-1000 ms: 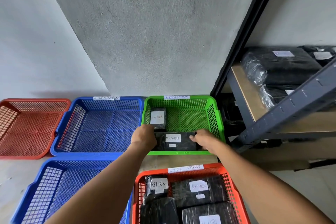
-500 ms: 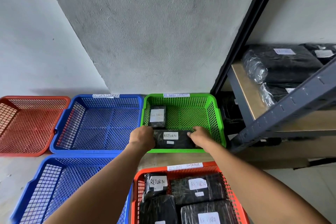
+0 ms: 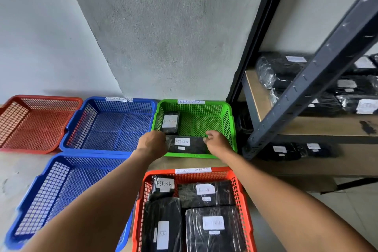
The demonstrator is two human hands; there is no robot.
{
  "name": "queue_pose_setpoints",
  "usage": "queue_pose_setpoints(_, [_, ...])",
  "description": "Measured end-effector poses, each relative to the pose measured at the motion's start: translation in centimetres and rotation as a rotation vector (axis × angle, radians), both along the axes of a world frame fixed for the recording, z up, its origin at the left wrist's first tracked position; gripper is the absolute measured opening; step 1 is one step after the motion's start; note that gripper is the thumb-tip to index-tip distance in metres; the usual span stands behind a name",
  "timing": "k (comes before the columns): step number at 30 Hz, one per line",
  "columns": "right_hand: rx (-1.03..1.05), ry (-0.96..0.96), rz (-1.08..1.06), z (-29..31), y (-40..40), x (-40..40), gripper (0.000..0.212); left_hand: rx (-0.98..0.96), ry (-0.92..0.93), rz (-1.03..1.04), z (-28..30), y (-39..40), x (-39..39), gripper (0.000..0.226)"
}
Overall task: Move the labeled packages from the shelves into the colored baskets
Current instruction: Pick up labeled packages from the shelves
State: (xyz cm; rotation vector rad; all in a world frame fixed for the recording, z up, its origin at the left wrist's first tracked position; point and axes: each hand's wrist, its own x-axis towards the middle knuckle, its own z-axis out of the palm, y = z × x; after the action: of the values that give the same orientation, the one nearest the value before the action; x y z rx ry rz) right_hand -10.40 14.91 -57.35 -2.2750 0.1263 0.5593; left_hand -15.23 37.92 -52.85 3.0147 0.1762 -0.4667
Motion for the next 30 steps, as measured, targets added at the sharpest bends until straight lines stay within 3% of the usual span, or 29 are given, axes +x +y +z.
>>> queue_pose_setpoints(5, [-0.080, -0.127, 0.124, 1.6, -2.6, -2.9, 0.025, 0.013, 0.039, -0.011, 1.2, -2.2, -3.4, 0.015])
queue_pose_setpoints(8, [-0.197, -0.250, 0.325, 2.1, -4.9, -5.3, 0.012, 0.090, 0.122, -0.014, 1.1, -3.2, -5.9, 0.012])
queue_pose_setpoints(12, [-0.441, -0.295, 0.457, 2.1, -7.2, -8.0, 0.020, 0.174, 0.103, -0.034, 0.0, -3.9, -8.3, 0.017])
queue_pose_setpoints(20, [-0.513, -0.149, 0.177, -0.7, -9.5, -10.4, 0.076, 0.164, -0.013, -0.026, -2.1, -4.6, -8.3, 0.021])
queue_pose_setpoints(27, [-0.347, -0.125, -0.061, 0.3, -9.4, -10.4, 0.058, 0.165, -0.059, -0.021, -2.6, -5.0, -6.8, 0.021])
queue_pose_setpoints(30, [-0.257, -0.116, -0.068, 2.4, -10.3, -10.4, 0.031, 0.177, -0.064, 0.002, -2.4, -5.1, -6.1, 0.025])
